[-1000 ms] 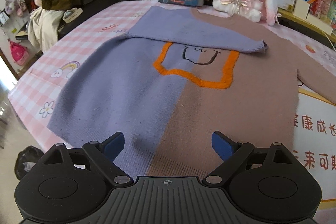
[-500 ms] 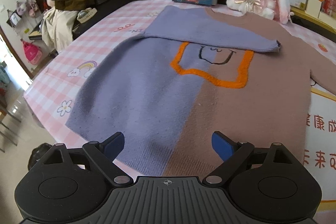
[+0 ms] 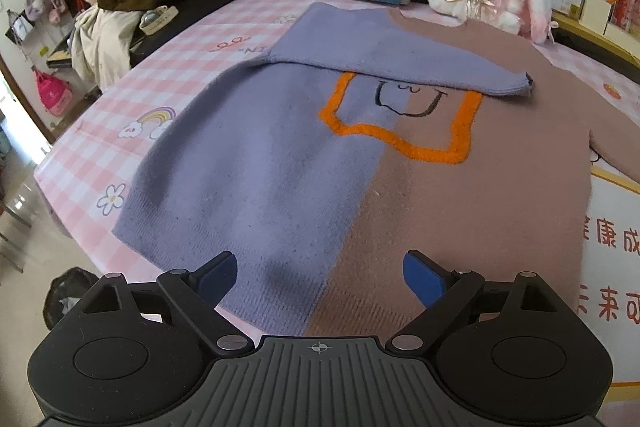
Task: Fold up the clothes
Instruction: 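Lift the mauve sleeve with the right tool, fold it across the body, release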
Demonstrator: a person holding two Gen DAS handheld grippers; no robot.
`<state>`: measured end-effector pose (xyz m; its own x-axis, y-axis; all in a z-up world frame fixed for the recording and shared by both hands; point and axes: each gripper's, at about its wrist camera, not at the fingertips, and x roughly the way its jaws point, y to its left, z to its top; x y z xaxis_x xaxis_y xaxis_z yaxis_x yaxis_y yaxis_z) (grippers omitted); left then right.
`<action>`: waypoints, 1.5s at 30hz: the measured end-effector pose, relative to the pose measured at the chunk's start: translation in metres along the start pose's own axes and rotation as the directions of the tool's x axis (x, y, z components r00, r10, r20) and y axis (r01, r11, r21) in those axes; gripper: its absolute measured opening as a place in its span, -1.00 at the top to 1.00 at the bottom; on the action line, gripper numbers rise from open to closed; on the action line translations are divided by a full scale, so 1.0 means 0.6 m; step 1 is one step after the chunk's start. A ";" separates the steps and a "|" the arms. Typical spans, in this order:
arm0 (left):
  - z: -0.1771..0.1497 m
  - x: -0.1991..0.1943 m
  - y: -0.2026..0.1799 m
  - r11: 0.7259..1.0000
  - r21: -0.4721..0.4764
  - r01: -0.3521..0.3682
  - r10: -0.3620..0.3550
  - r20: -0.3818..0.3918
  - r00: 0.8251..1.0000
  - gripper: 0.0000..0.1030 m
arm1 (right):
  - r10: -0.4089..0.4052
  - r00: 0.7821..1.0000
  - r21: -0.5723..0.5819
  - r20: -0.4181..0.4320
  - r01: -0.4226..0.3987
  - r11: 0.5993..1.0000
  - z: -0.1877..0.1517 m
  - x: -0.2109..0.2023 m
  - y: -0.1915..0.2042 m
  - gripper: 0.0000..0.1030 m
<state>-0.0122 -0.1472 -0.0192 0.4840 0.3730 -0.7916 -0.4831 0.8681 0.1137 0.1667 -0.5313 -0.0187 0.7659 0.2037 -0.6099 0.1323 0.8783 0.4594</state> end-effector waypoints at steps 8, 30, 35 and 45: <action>0.004 0.006 0.045 0.999 -0.035 0.018 -0.017 0.026 1.000 -0.79 | 0.161 0.986 -0.073 0.032 -0.158 0.985 0.025 -0.011 0.115 0.89; 0.106 0.068 0.355 0.987 0.018 0.161 -0.161 0.203 0.966 -0.79 | 0.283 0.959 -0.327 0.018 -0.262 0.908 -0.146 0.070 0.602 0.89; 0.115 0.084 0.412 0.986 0.025 0.164 -0.166 0.197 0.966 -0.79 | 0.214 0.977 -0.360 -0.021 -0.207 0.910 -0.209 0.118 0.658 0.89; 0.140 0.106 0.435 0.972 0.068 0.227 -0.236 0.212 0.948 -0.79 | 0.148 0.980 -0.401 -0.133 -0.190 0.896 -0.276 0.150 0.673 -0.25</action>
<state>-0.0464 0.1308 0.0104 0.7279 0.2183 -0.6500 -0.3103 0.9502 -0.0283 0.1851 -0.0867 0.0049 0.6862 0.3875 -0.6157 -0.2792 0.9218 0.2689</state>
